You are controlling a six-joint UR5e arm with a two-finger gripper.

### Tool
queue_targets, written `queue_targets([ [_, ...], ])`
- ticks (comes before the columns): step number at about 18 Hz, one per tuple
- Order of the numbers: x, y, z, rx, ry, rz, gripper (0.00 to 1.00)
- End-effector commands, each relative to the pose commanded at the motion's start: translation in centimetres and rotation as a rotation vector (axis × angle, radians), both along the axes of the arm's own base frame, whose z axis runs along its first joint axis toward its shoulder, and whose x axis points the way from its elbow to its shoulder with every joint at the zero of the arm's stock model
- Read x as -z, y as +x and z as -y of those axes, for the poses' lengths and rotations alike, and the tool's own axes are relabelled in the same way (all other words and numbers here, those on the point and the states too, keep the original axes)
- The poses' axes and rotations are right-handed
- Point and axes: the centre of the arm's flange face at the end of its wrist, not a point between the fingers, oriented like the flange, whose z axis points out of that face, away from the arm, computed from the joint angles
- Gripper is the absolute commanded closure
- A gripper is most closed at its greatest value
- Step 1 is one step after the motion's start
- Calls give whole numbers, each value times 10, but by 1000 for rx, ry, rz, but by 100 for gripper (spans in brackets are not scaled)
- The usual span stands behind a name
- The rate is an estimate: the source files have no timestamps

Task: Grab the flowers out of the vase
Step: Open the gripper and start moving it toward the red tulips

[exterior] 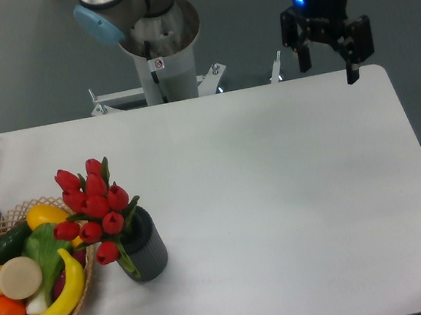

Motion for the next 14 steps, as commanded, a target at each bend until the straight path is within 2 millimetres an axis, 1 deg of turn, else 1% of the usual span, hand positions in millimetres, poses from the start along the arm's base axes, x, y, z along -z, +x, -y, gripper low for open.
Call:
queue_targets([
  [4, 3, 0, -3, 2, 4, 8, 0],
  [6, 5, 1, -6, -22, 52, 38, 0],
  [8, 18, 2, -9, -107, 97, 96, 0],
  [10, 22, 2, -25, -177, 188, 117, 0],
  [14, 30, 5, -39, -283, 357, 216, 0],
])
